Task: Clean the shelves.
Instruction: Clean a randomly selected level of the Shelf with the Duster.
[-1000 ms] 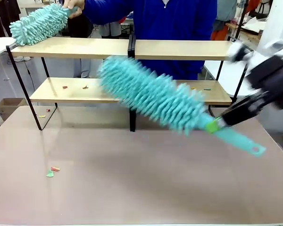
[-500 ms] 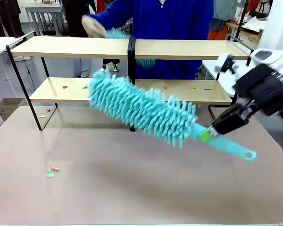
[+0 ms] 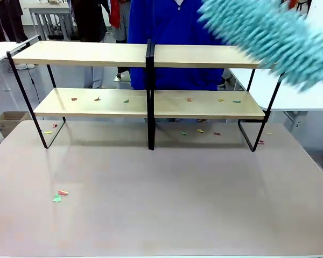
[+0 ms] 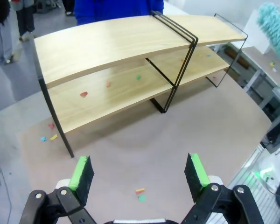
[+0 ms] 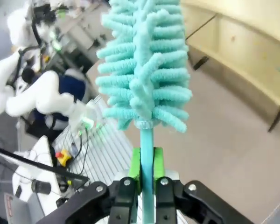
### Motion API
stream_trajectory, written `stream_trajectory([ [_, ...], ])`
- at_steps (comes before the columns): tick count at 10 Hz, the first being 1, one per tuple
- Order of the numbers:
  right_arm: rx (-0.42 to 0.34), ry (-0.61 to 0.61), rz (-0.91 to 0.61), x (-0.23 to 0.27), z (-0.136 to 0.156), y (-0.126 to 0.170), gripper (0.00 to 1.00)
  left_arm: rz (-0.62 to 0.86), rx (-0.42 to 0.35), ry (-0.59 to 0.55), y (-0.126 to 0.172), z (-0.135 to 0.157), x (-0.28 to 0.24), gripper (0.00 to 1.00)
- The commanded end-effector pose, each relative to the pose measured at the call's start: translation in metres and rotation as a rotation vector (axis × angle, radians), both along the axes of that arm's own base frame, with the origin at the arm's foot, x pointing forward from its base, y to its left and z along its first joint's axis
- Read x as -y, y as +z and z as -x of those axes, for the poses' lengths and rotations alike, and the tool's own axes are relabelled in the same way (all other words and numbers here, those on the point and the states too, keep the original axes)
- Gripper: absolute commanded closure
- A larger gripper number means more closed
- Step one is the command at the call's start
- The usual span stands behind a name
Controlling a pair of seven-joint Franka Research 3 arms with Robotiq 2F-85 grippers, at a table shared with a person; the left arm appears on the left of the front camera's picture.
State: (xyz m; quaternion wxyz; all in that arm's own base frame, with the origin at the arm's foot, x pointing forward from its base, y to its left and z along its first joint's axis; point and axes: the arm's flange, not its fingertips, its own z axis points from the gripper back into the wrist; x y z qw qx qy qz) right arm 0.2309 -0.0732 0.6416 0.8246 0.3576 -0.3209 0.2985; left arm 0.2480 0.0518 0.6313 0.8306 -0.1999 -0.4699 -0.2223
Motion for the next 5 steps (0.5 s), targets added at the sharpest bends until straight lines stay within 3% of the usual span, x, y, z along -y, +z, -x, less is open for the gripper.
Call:
stream_trajectory([
  [1,0.08,-0.138,-0.028,0.039,0.006,0.03,0.88,0.004,-0.003,-0.001,0.0,-0.001,0.0,0.0],
  [3,0.188,-0.318,-0.068,0.084,0.026,0.039,0.88,0.004,-0.003,-0.001,0.0,-0.001,0.0,0.0],
  [4,0.167,-0.372,0.007,0.073,0.017,0.026,0.88,0.004,-0.003,-0.001,0.0,-0.001,0.0,0.0],
  [5,0.145,-0.254,-0.058,0.085,0.03,0.047,0.88,0.004,-0.003,-0.001,0.0,-0.001,0.0,0.0],
])
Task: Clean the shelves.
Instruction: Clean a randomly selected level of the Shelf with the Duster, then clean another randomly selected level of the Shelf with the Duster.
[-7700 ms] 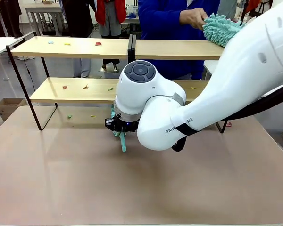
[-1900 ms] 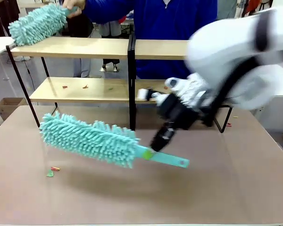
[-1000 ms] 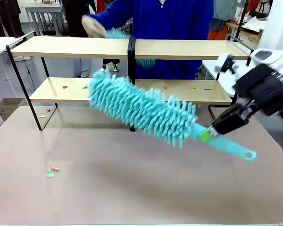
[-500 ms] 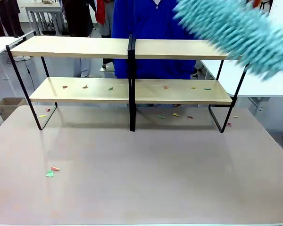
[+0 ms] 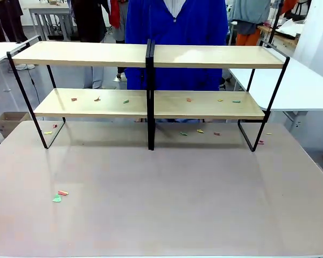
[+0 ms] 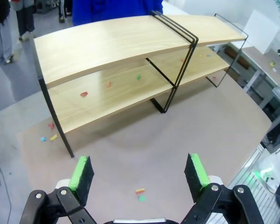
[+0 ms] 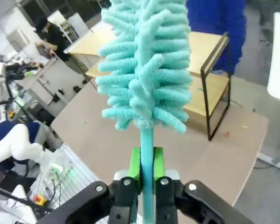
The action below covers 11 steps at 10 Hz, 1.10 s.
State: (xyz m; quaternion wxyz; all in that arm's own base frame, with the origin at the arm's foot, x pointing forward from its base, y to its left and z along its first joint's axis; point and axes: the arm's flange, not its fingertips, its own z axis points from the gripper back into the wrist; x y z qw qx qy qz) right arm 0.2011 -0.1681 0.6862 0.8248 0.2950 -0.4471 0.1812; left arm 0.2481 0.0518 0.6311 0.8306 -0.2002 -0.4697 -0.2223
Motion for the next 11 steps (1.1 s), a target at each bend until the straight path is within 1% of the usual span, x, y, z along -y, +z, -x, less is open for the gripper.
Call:
stream_trajectory([
  [1,-0.015,0.073,-0.007,-0.0099,0.0,0.0029,0.88,0.003,-0.002,-0.001,-0.0004,-0.0009,0.0,0.0],
  [10,-0.015,0.073,-0.007,-0.0099,0.0,0.0029,0.88,0.003,-0.002,-0.001,-0.0004,-0.0009,0.0,0.0],
  [11,-0.019,0.064,-0.001,-0.0103,-0.002,-0.0016,0.88,0.003,-0.002,-0.001,-0.0004,-0.0009,0.0,0.0],
])
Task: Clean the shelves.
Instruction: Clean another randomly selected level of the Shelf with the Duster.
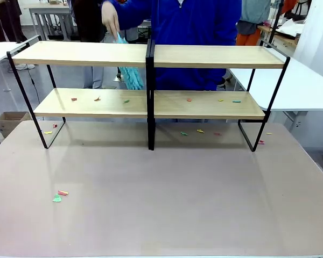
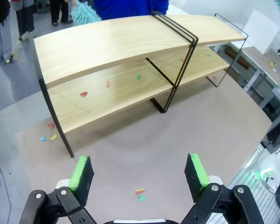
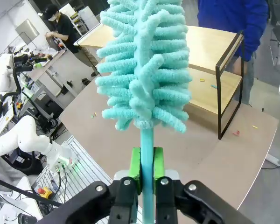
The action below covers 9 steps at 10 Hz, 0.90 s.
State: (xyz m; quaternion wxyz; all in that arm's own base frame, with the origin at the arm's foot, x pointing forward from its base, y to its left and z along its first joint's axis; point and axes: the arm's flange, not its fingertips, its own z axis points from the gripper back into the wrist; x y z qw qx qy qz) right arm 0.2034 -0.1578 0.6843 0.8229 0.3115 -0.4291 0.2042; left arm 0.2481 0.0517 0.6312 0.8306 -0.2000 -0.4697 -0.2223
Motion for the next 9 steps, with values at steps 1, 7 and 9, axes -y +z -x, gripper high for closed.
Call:
stream_trajectory([
  [1,-0.018,0.072,0.077,-0.016,0.019,-0.001,0.88,0.004,-0.002,-0.001,0.0,-0.001,0.0,0.0],
  [7,-0.464,0.429,0.408,-0.095,0.034,-0.069,0.88,0.004,-0.002,-0.001,0.0,-0.001,0.0,0.0],
  [9,-0.469,0.427,0.304,-0.081,0.048,-0.058,0.88,0.004,-0.002,-0.001,0.0,-0.001,0.0,0.0],
])
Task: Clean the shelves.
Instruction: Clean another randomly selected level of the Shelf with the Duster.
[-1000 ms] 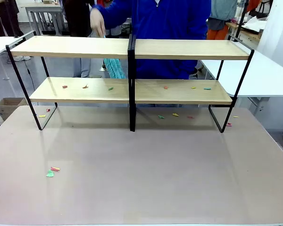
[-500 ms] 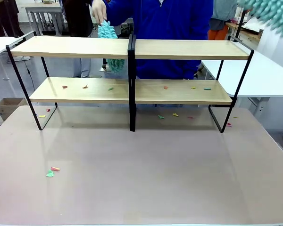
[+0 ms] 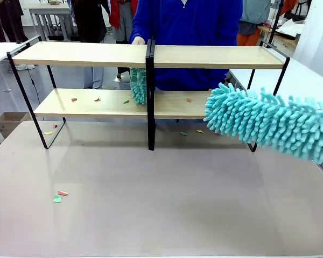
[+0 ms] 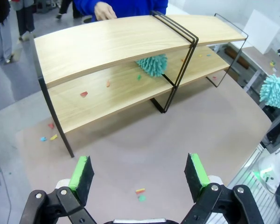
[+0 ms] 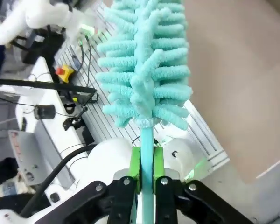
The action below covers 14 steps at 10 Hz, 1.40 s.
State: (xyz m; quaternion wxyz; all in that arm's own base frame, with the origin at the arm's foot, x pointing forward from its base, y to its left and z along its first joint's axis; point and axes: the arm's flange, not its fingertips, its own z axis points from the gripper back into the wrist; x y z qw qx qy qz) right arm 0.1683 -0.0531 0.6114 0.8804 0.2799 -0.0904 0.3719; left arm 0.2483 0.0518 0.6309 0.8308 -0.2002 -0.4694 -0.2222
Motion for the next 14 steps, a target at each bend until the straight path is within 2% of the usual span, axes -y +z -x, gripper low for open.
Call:
stream_trajectory([
  [1,0.021,-0.034,-0.074,0.024,0.012,0.015,0.88,0.004,-0.002,-0.001,0.0,-0.001,0.0,0.0],
  [2,0.0,0.0,0.0,0.0,0.0,0.0,0.88,0.004,-0.002,-0.001,0.0,-0.001,0.0,0.0],
  [3,-0.053,-0.001,0.11,-0.03,-0.024,-0.017,0.88,0.004,-0.002,-0.001,0.0,-0.001,0.0,0.0],
  [4,-0.092,0.017,0.135,-0.053,-0.045,-0.031,0.88,0.004,-0.002,-0.001,0.0,-0.001,0.0,0.0],
  [5,-0.084,-0.013,0.136,-0.065,-0.063,-0.039,0.88,0.004,-0.002,-0.001,0.0,-0.001,0.0,0.0],
  [6,-0.039,-0.096,0.177,-0.071,-0.077,-0.045,0.88,0.004,-0.002,-0.001,0.0,-0.001,0.0,0.0],
  [7,-0.009,-0.117,0.16,-0.07,-0.084,-0.049,0.88,0.004,-0.002,-0.001,0.0,-0.001,0.0,0.0],
  [9,0.022,-0.206,0.15,-0.07,-0.09,-0.051,0.88,0.004,-0.002,-0.001,0.0,-0.001,0.0,0.0],
  [10,0.018,-0.202,0.147,-0.075,-0.099,-0.058,0.88,0.004,-0.002,-0.001,0.0,-0.001,0.0,0.0],
  [12,-0.047,-0.149,0.103,-0.056,-0.081,-0.046,0.88,0.004,-0.002,-0.001,0.0,-0.001,0.0,0.0],
  [14,-0.045,-0.171,0.137,-0.047,-0.064,-0.04,0.88,0.004,-0.002,-0.001,0.0,-0.001,0.0,0.0],
])
